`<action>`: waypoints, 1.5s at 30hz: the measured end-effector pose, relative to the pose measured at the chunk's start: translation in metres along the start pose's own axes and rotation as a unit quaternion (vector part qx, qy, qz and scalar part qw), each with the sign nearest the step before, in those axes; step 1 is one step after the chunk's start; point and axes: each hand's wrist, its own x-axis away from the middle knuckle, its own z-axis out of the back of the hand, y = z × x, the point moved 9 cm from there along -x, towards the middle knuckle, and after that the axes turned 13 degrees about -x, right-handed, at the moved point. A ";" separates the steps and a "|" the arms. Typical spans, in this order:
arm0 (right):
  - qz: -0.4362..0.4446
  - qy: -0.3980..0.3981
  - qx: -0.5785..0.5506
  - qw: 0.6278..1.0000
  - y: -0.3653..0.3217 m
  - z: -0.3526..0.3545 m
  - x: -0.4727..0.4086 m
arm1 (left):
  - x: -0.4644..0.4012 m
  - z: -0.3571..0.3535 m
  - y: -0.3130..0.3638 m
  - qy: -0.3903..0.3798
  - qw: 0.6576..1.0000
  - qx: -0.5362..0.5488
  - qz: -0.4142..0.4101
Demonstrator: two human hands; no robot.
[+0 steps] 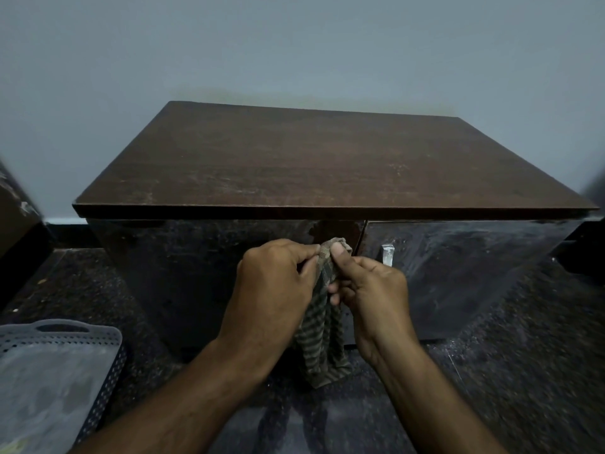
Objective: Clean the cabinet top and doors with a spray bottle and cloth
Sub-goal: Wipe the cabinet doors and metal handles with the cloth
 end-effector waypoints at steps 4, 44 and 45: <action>0.051 0.008 0.090 0.995 -0.012 -0.003 -0.004 | -0.001 0.003 0.000 0.009 1.000 -0.006 0.013; 0.271 -0.036 0.203 0.940 -0.019 0.006 0.014 | 0.010 -0.013 -0.002 -0.006 0.999 0.012 0.040; 0.278 -0.044 0.210 0.937 -0.019 0.006 0.014 | 0.010 -0.016 -0.006 -0.011 0.998 0.031 0.058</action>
